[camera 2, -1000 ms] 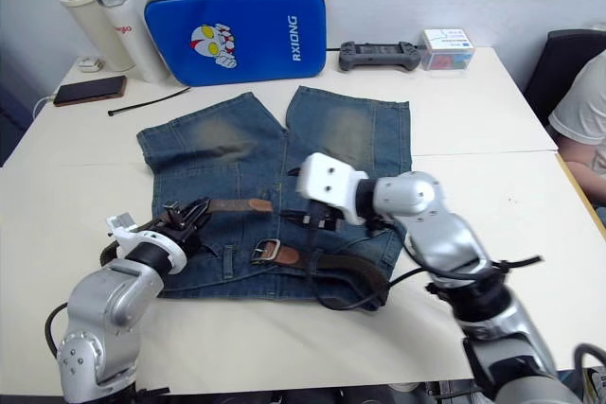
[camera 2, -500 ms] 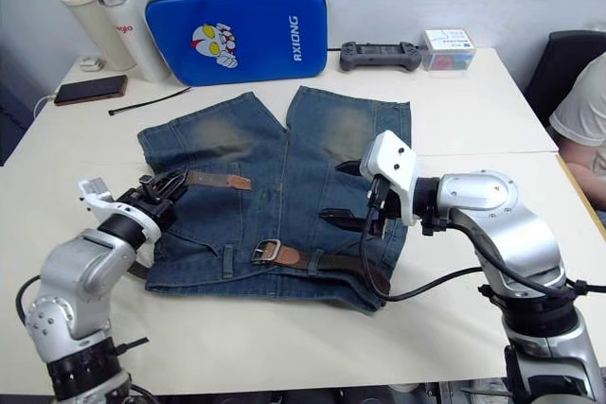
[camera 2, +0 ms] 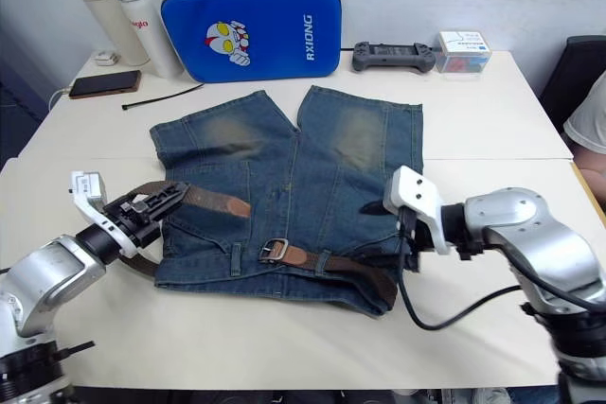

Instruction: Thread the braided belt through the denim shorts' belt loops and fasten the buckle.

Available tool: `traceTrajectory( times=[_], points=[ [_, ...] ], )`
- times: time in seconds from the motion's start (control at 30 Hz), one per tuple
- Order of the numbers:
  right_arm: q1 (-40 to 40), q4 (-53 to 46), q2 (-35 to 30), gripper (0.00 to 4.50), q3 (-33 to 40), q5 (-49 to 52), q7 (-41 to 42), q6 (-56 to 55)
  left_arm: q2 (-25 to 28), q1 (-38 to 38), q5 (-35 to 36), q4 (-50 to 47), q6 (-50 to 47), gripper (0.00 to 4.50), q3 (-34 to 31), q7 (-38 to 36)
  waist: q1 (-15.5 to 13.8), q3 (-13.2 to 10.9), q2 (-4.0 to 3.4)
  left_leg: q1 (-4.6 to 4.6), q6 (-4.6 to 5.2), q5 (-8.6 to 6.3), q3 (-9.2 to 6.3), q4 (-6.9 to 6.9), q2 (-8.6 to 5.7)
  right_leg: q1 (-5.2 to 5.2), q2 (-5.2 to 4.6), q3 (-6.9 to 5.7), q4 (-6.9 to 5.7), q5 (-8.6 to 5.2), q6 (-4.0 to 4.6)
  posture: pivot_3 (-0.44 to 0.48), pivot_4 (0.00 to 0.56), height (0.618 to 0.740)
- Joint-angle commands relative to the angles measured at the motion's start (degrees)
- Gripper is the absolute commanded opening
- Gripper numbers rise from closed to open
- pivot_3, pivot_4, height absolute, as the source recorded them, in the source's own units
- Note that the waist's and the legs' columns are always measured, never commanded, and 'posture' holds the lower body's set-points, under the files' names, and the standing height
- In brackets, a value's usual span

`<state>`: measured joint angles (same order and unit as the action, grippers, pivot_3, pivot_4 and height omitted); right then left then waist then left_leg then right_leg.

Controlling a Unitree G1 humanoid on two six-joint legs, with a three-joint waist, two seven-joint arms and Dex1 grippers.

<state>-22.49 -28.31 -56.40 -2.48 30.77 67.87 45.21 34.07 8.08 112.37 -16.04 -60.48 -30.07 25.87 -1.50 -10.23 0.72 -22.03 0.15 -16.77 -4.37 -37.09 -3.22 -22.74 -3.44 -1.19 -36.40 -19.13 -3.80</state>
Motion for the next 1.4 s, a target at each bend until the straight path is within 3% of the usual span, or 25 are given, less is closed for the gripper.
traceTrajectory(
  times=[0.03,0.2,0.33,0.6,0.8,0.97,1.23,1.4],
  points=[
    [0.72,-5.5,-2.81,4.44,0.78,3.28,1.82,1.76,2.2,-2.05,0.63,-6.2,2.62,0.0,1.51,-3.67,0.09,-0.03,-0.12,0.01,0.01,-0.02,0.03,0.02,0.01,0.0,0.0,0.05,0.01,0.0,0.0,0.0,0.15,0.74],
    [-0.44,-9.78,-3.4,4.44,1.75,8.16,0.31,5.78,8.48,-6.52,0.56,-6.7,3.27,0.0,1.32,-9.11,0.1,-0.09,-0.18,0.04,0.03,-0.04,0.13,0.06,0.06,-0.03,0.01,0.11,0.05,-0.01,0.02,0.0,0.15,0.74],
    [-1.73,-10.55,-3.0,4.44,1.2,11.04,-0.29,7.61,10.5,-10.46,-0.15,-7.57,5.98,0.0,0.52,-10.96,0.01,-0.12,-0.23,0.02,0.07,-0.08,0.14,0.07,0.06,-0.03,-0.01,0.12,0.11,-0.01,0.02,0.0,0.15,0.74],
    [-8.03,-6.24,1.69,4.44,-6.94,6.58,-1.58,4.01,6.72,-24.93,-1.95,-14.82,11.56,0.0,-1.82,-12.91,0.15,-0.14,-0.27,-0.06,0.28,-0.24,0.21,0.11,0.08,-0.02,-0.02,0.16,0.44,0.02,-0.04,0.0,0.15,0.74],
    [-12.14,-3.35,3.79,4.44,-10.53,4.13,-0.87,2.68,3.11,-24.68,-5.87,-16.14,17.16,0.0,1.87,-11.15,-0.23,-0.15,-0.29,-0.08,0.31,-0.26,0.24,0.06,0.07,0.01,-0.02,0.16,0.49,0.05,-0.1,0.0,0.15,0.74],
    [-13.59,-2.16,4.37,4.44,-11.4,3.24,-0.59,2.58,4.62,-27.23,-7.89,-15.28,17.17,0.0,0.1,-13.4,0.23,-0.15,-0.29,-0.09,0.36,-0.3,0.24,0.07,0.07,0.02,-0.01,0.18,0.55,0.08,-0.13,0.0,0.15,0.74],
    [-14.45,-0.78,5.4,4.44,-12.26,2.04,-0.01,1.59,7.72,-31.92,-2.56,-14.3,17.18,0.0,-5.0,-15.56,0.14,-0.16,-0.3,-0.09,0.34,-0.31,0.25,0.08,0.09,-0.02,-0.01,0.19,0.53,0.06,-0.1,0.0,0.15,0.74],
    [-15.46,0.42,5.99,4.44,-12.92,1.16,0.7,0.45,6.23,-33.1,-6.17,-15.25,17.71,0.0,-2.98,-16.92,0.13,-0.16,-0.31,-0.09,0.35,-0.32,0.26,0.08,0.09,-0.02,0.0,0.19,0.54,0.06,-0.1,0.0,0.15,0.74]
  ],
)
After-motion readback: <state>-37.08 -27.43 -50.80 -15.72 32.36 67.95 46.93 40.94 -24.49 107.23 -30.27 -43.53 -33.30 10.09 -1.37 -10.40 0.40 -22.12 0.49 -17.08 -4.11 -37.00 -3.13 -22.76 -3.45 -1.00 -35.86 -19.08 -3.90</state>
